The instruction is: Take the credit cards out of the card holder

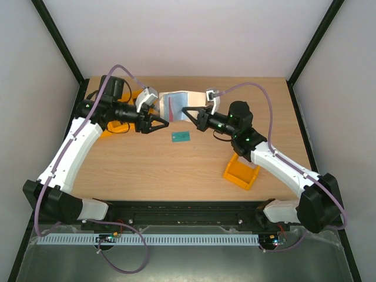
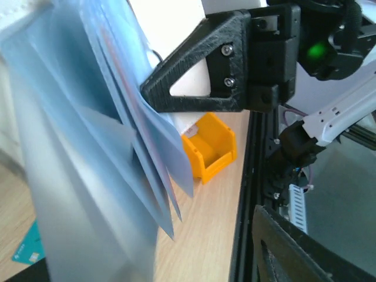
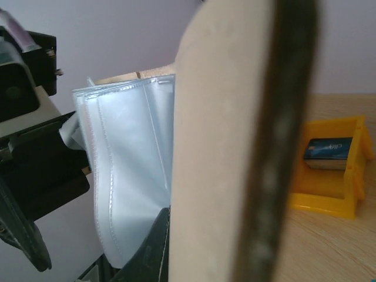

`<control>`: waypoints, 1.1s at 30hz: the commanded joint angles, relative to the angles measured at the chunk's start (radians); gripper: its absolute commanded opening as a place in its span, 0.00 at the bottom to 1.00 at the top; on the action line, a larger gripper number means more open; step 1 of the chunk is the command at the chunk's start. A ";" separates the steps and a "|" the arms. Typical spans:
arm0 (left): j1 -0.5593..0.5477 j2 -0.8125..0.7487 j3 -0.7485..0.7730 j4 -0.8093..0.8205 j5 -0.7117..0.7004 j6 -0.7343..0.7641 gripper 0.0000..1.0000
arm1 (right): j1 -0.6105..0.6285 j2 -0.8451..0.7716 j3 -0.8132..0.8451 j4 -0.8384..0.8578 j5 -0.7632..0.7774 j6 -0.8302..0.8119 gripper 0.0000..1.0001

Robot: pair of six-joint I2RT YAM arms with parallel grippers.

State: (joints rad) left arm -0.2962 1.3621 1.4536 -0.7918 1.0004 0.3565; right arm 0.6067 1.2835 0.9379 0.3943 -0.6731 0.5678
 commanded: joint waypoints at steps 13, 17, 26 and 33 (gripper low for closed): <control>0.031 -0.001 -0.024 0.085 0.104 -0.093 0.56 | -0.010 -0.020 -0.001 0.114 -0.143 0.062 0.02; 0.001 0.006 -0.022 0.085 0.095 -0.091 0.44 | -0.010 -0.005 0.001 0.135 -0.173 0.084 0.02; 0.013 -0.010 -0.023 0.054 0.145 -0.065 0.02 | -0.010 -0.007 -0.009 0.170 -0.206 0.093 0.02; 0.064 -0.027 -0.001 -0.051 0.221 0.065 0.34 | -0.012 -0.007 -0.002 0.131 -0.215 0.072 0.02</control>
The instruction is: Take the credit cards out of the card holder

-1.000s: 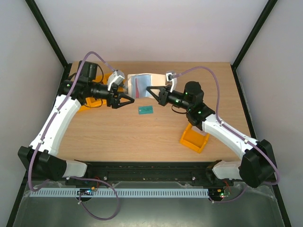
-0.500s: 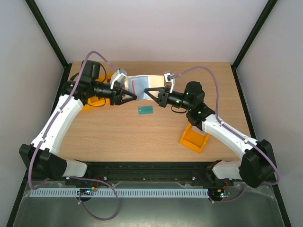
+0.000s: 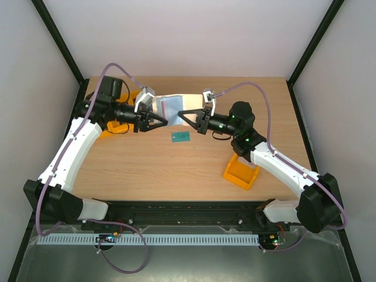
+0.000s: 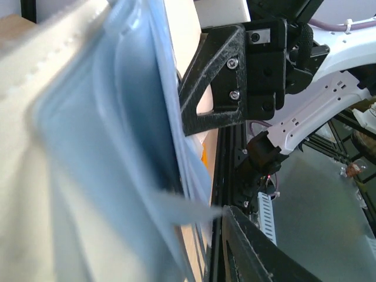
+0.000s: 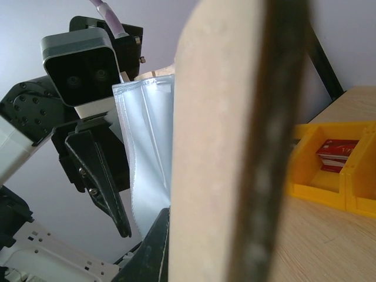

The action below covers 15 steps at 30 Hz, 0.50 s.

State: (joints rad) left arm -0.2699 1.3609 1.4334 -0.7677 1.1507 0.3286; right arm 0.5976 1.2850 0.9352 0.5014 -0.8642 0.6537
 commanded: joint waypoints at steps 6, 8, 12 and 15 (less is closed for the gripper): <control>0.084 -0.038 -0.006 -0.022 0.088 0.035 0.32 | -0.002 -0.009 0.007 0.014 -0.029 -0.013 0.02; 0.070 -0.034 -0.011 0.006 0.059 -0.005 0.32 | -0.003 -0.009 0.008 0.012 -0.030 -0.014 0.02; 0.021 -0.025 -0.008 -0.016 0.028 0.024 0.55 | -0.003 -0.016 0.005 0.008 -0.025 -0.039 0.02; 0.021 -0.024 -0.004 -0.003 0.011 0.010 0.42 | -0.003 -0.016 0.005 0.008 -0.025 -0.038 0.02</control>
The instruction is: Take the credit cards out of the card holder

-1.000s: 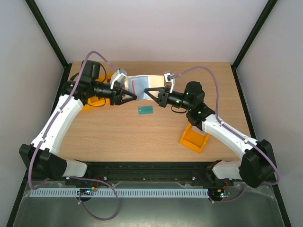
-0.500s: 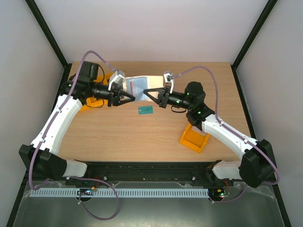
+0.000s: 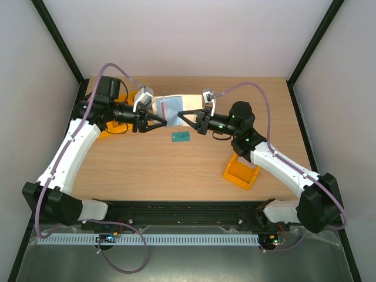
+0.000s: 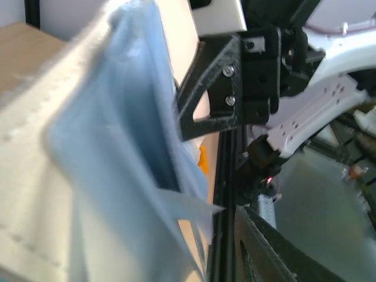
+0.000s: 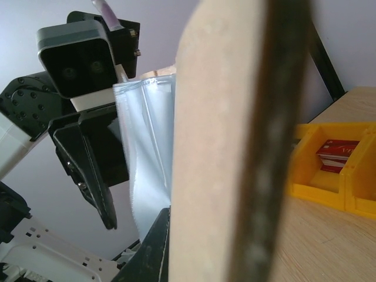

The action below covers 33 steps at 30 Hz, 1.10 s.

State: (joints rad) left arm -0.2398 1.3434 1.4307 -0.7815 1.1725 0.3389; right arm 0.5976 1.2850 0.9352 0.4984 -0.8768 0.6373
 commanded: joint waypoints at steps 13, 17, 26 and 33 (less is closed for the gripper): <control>0.049 -0.018 -0.002 0.022 0.115 -0.030 0.26 | -0.003 -0.021 0.001 -0.001 -0.022 -0.035 0.02; 0.045 -0.015 0.004 0.061 0.083 -0.086 0.19 | -0.002 -0.028 -0.001 -0.005 -0.025 -0.038 0.02; 0.008 -0.012 -0.038 0.108 0.024 -0.140 0.03 | -0.002 -0.028 -0.004 0.012 -0.040 -0.027 0.02; 0.008 -0.031 -0.062 0.154 -0.113 -0.210 0.02 | -0.002 -0.040 -0.003 -0.097 0.122 -0.075 0.32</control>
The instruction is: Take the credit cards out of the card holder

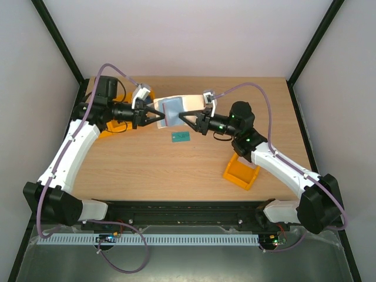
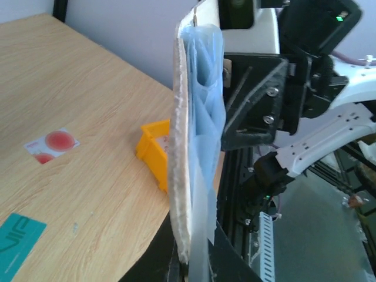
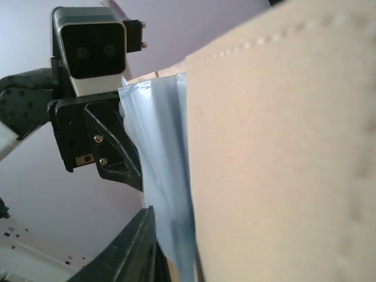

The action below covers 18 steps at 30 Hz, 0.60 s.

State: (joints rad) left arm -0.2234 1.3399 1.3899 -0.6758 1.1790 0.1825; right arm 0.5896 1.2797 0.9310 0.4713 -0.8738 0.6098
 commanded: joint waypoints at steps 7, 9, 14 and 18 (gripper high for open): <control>-0.069 -0.026 -0.031 0.073 -1.020 0.026 0.02 | 0.006 -0.054 0.021 -0.353 0.468 -0.165 0.44; -0.097 -0.025 -0.033 0.078 -1.104 0.047 0.02 | 0.013 -0.052 0.029 -0.383 0.495 -0.176 0.44; -0.180 -0.001 -0.034 0.086 -1.342 0.121 0.02 | 0.070 -0.047 0.055 -0.424 0.581 -0.230 0.47; -0.182 -0.001 -0.015 0.062 -1.250 0.101 0.02 | 0.072 -0.045 0.052 -0.404 0.561 -0.226 0.55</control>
State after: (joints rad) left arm -0.4618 1.3331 1.3720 -0.5652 0.1688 0.2672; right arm 0.6823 1.2655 0.9527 0.0959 -0.4145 0.4091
